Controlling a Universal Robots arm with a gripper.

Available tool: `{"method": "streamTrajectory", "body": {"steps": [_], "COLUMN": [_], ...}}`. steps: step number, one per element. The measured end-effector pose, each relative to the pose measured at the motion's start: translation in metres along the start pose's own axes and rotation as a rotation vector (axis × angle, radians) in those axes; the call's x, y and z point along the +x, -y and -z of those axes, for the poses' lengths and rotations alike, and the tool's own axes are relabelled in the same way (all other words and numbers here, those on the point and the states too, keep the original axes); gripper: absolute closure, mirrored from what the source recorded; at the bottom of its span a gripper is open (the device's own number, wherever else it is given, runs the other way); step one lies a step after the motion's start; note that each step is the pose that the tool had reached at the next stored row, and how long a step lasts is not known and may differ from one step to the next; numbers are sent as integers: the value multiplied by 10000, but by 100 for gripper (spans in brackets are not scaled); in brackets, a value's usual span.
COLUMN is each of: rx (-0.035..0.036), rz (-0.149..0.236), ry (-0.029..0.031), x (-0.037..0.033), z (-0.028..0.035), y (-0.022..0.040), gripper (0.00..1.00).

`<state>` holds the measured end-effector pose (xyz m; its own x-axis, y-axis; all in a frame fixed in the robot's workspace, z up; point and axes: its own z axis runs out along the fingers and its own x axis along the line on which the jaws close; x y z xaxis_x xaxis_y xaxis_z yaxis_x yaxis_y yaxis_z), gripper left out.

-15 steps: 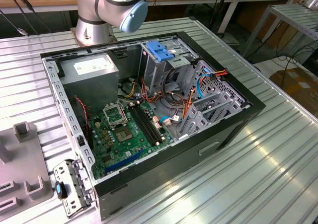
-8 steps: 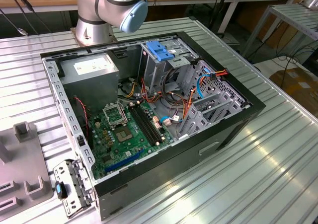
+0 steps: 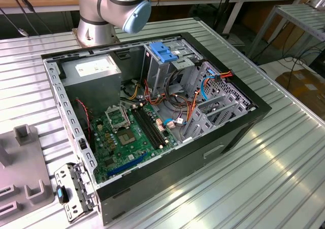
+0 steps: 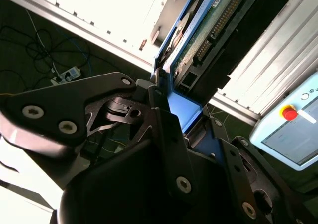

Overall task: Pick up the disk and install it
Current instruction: 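Pick up the disk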

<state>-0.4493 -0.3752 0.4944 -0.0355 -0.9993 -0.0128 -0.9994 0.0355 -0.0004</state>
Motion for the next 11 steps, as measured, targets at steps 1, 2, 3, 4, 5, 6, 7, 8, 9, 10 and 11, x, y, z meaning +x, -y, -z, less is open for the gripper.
{"method": "streamTrajectory", "body": {"steps": [1, 2, 3, 4, 5, 6, 7, 8, 9, 10, 11], "rx": [0, -1, 0, 1, -1, -1, 0, 0, -1, 0, -1], "rz": [0, 0, 0, 0, 0, 0, 0, 0, 0, 0, 0], "ry": [0, 0, 0, -1, 0, 0, 0, -1, -1, 0, -1], "x": [0, 0, -1, -1, -2, -2, -2, -2, -2, -3, -3], "z": [0, 0, 0, 0, 1, 1, 0, 0, 0, 0, 0], "y": [6, 14, 25, 36, 46, 51, 56, 62, 69, 77, 83], "gripper": [63, 63, 63, 63, 63, 63, 63, 63, 63, 63, 63]}}
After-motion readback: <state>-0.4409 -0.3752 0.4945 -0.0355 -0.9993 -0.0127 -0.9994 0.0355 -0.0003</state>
